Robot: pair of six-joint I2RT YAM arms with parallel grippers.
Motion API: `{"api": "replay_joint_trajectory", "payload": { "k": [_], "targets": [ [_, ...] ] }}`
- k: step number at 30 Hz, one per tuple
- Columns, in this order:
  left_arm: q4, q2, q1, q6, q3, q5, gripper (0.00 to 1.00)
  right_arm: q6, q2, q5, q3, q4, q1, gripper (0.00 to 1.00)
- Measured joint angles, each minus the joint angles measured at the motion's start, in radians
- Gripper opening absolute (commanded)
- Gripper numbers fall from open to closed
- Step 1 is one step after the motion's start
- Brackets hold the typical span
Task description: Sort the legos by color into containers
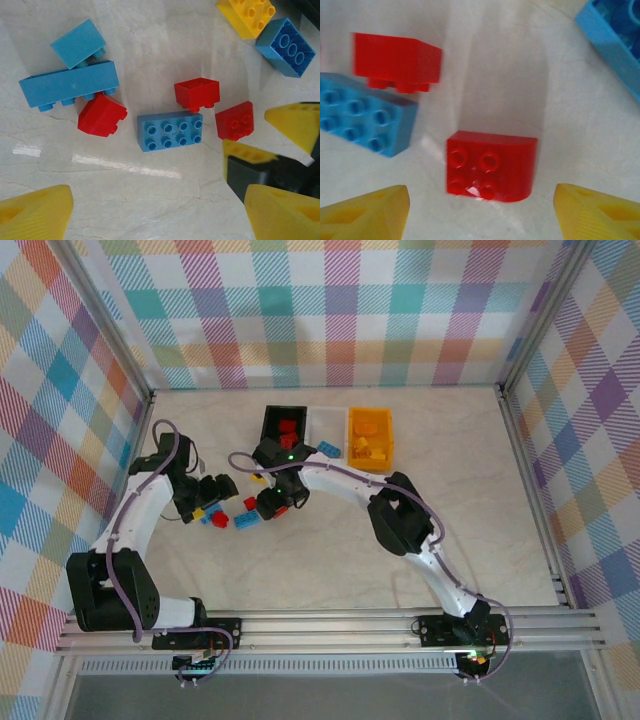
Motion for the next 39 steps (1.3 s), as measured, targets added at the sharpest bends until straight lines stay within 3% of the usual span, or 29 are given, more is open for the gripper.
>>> {"api": "replay_joint_trajectory", "payload": {
  "k": [11,16,18,34,39],
  "targets": [
    [-0.003,-0.002,0.018,0.022,-0.001,0.008,0.89,-0.043,0.082,0.082,0.112,-0.067,0.017,0.69],
    [-0.003,-0.002,0.021,0.023,-0.003,0.015,0.90,-0.068,0.108,0.132,0.154,-0.106,0.023,0.46],
    [-0.003,-0.002,0.021,0.023,-0.005,0.015,0.90,-0.069,0.109,0.137,0.161,-0.111,0.025,0.42],
    [-0.002,0.013,0.022,0.029,-0.007,0.031,0.90,-0.036,0.013,0.105,0.095,-0.081,-0.013,0.46],
    [0.001,0.013,0.022,0.031,-0.019,0.040,0.90,-0.017,-0.026,0.094,0.180,-0.079,-0.071,0.47]
  ]
}}
